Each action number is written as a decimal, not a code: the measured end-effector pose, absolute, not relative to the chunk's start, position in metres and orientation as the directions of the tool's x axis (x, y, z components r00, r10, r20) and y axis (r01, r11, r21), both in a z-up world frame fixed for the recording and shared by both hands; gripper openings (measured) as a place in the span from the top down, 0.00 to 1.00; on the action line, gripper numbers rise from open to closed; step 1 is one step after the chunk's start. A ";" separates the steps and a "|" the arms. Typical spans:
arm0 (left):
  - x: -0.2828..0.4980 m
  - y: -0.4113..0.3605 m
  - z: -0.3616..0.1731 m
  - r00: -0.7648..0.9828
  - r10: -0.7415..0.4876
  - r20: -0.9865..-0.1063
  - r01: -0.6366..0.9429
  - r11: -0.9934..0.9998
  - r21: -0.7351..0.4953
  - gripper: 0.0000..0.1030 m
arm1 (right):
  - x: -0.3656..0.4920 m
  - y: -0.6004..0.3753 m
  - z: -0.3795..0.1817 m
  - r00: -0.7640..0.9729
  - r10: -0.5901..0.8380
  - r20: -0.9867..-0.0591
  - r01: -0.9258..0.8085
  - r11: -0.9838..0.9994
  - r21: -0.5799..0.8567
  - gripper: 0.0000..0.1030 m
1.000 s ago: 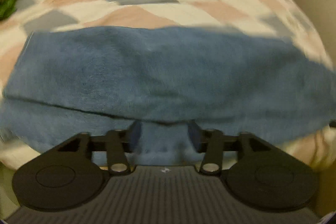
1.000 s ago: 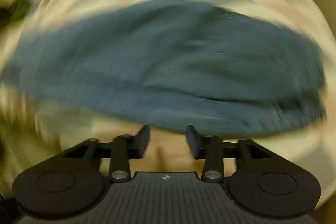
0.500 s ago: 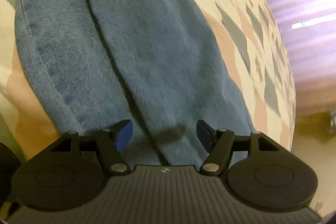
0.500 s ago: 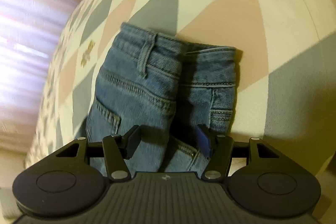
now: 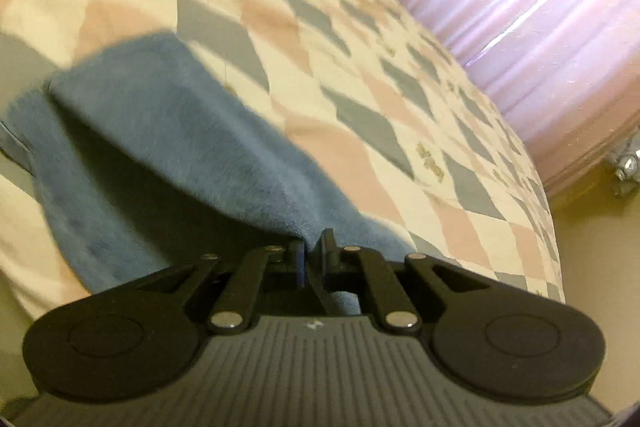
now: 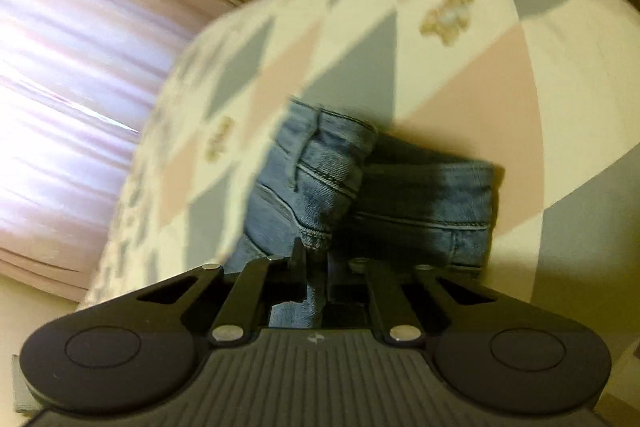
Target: Fold clothes
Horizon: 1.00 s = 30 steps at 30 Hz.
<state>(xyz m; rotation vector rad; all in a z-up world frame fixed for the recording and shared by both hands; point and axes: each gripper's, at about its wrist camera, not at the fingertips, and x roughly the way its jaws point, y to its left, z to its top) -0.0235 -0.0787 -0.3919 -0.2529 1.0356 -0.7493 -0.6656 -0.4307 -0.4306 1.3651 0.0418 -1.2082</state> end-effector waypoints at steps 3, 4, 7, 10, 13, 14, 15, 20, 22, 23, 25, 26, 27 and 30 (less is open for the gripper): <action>-0.036 -0.076 -0.406 0.286 -0.609 -0.739 0.500 0.753 -0.427 0.95 | -0.678 -0.424 -0.432 0.449 -0.592 -0.670 0.671 -0.272 0.690 0.92; -0.039 -0.076 -0.412 0.285 -0.589 -0.757 0.515 0.759 -0.397 0.95 | -0.680 -0.423 -0.441 0.438 -0.568 -0.696 0.689 -0.286 0.666 0.92; -0.044 -0.081 -0.443 0.285 -0.535 -0.795 0.499 0.791 -0.354 0.95 | -0.686 -0.422 -0.473 0.418 -0.512 -0.751 0.696 -0.351 0.626 0.92; -0.048 -0.082 -0.451 0.297 -0.532 -0.793 0.501 0.794 -0.345 0.95 | -0.683 -0.422 -0.471 0.407 -0.527 -0.746 0.701 -0.344 0.625 0.92; -0.049 -0.080 -0.455 0.299 -0.525 -0.797 0.523 0.789 -0.323 0.89 | -0.682 -0.416 -0.461 0.400 -0.538 -0.742 0.728 -0.306 0.614 0.92; -0.047 -0.078 -0.458 0.289 -0.517 -0.806 0.513 0.794 -0.326 0.87 | -0.682 -0.414 -0.460 0.396 -0.531 -0.749 0.736 -0.305 0.605 0.91; -0.046 -0.076 -0.461 0.279 -0.510 -0.813 0.502 0.800 -0.330 0.85 | -0.683 -0.413 -0.462 0.386 -0.517 -0.764 0.747 -0.311 0.587 0.87; -0.038 -0.057 -0.446 0.292 -0.519 -0.803 0.458 0.813 -0.359 0.62 | -0.669 -0.411 -0.453 0.326 -0.492 -0.807 0.807 -0.300 0.508 0.56; -0.026 -0.045 -0.445 0.311 -0.520 -0.796 0.411 0.828 -0.380 0.61 | -0.660 -0.412 -0.450 0.325 -0.491 -0.808 0.813 -0.291 0.504 0.50; -0.016 -0.039 -0.445 0.327 -0.516 -0.791 0.379 0.839 -0.391 0.61 | -0.656 -0.413 -0.449 0.327 -0.490 -0.808 0.814 -0.288 0.504 0.49; 0.007 -0.026 -0.448 0.367 -0.505 -0.781 0.295 0.859 -0.417 0.61 | -0.654 -0.410 -0.454 0.330 -0.472 -0.818 0.802 -0.317 0.506 0.50; 0.018 -0.021 -0.449 0.385 -0.495 -0.779 0.264 0.868 -0.420 0.61 | -0.653 -0.409 -0.457 0.323 -0.471 -0.821 0.794 -0.337 0.506 0.52; 0.029 -0.016 -0.451 0.402 -0.483 -0.777 0.233 0.875 -0.423 0.61 | -0.651 -0.410 -0.461 0.313 -0.471 -0.825 0.788 -0.357 0.503 0.54; 0.063 -0.005 -0.462 0.403 -0.466 -0.788 0.154 0.883 -0.443 0.65 | -0.647 -0.410 -0.467 0.285 -0.463 -0.839 0.792 -0.380 0.478 0.56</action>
